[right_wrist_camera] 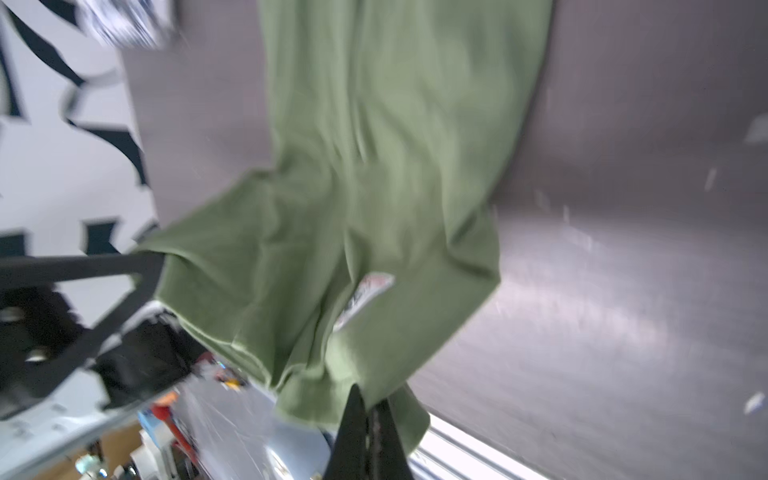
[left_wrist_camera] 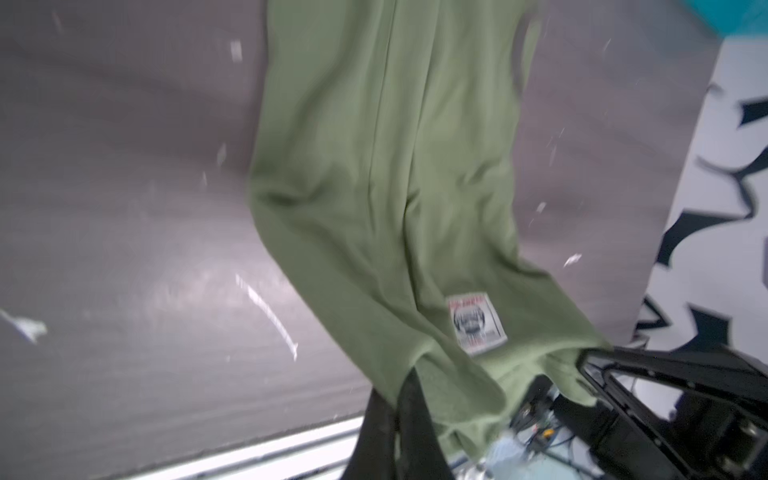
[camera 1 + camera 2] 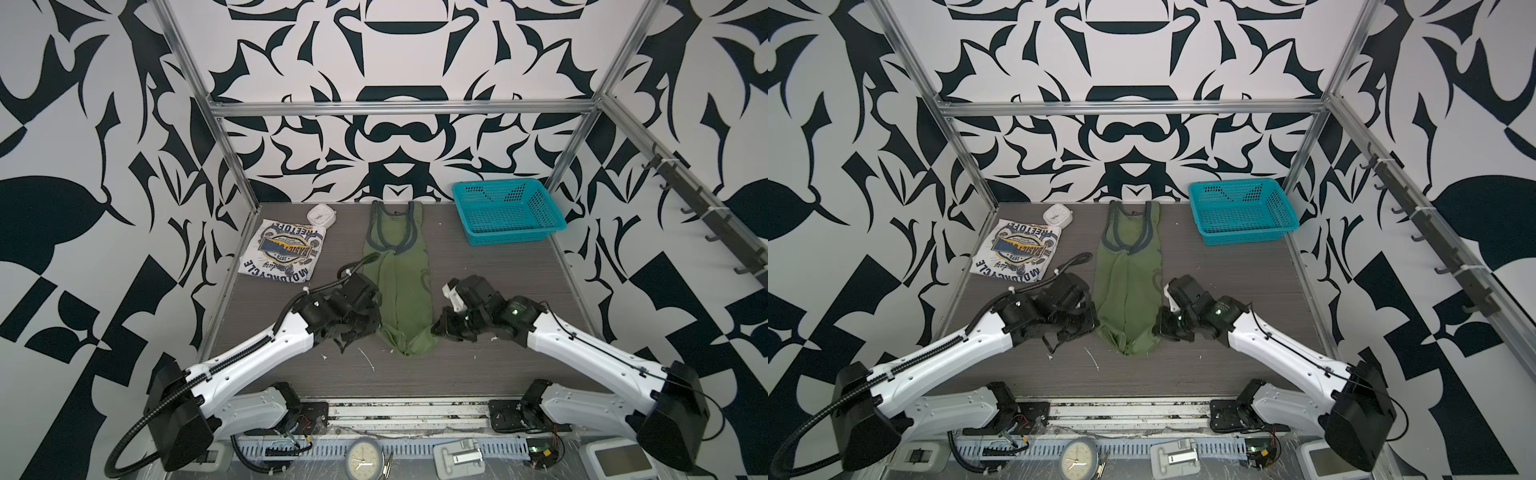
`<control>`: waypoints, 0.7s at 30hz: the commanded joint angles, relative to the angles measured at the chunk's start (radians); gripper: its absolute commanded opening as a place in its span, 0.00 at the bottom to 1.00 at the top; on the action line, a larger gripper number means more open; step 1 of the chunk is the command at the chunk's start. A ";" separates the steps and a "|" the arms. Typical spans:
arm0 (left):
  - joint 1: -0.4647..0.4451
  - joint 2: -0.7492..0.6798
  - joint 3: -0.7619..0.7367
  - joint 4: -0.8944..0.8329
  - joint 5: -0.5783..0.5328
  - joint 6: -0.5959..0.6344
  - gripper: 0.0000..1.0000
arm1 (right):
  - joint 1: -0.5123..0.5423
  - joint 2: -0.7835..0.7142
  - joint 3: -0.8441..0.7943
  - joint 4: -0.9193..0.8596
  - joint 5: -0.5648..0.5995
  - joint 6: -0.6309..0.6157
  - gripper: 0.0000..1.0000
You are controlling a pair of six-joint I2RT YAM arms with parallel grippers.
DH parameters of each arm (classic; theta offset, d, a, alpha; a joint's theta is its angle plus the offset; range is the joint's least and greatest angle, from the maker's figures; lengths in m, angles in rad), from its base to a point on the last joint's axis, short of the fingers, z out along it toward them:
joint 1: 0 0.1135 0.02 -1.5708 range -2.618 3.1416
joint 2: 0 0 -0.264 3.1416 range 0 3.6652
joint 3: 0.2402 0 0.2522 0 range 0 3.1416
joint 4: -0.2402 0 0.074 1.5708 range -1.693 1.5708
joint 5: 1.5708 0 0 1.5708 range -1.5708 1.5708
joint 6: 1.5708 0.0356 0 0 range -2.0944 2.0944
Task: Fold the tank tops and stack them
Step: 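Lift the near hem with both grippers and fold it toward the straps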
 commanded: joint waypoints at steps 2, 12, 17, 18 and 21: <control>0.156 0.213 0.183 0.055 0.042 0.210 0.02 | -0.139 0.184 0.186 0.061 -0.016 -0.181 0.00; 0.319 0.793 0.742 0.008 0.066 0.333 0.02 | -0.306 0.729 0.669 0.069 -0.092 -0.338 0.00; 0.348 0.923 0.826 0.022 0.047 0.308 0.09 | -0.331 0.887 0.797 0.066 -0.101 -0.344 0.00; 0.355 0.943 0.836 0.030 0.052 0.304 0.12 | -0.333 0.909 0.814 0.068 -0.102 -0.346 0.00; 0.366 1.002 0.875 0.025 0.078 0.305 0.27 | -0.336 0.965 0.862 0.060 -0.102 -0.357 0.15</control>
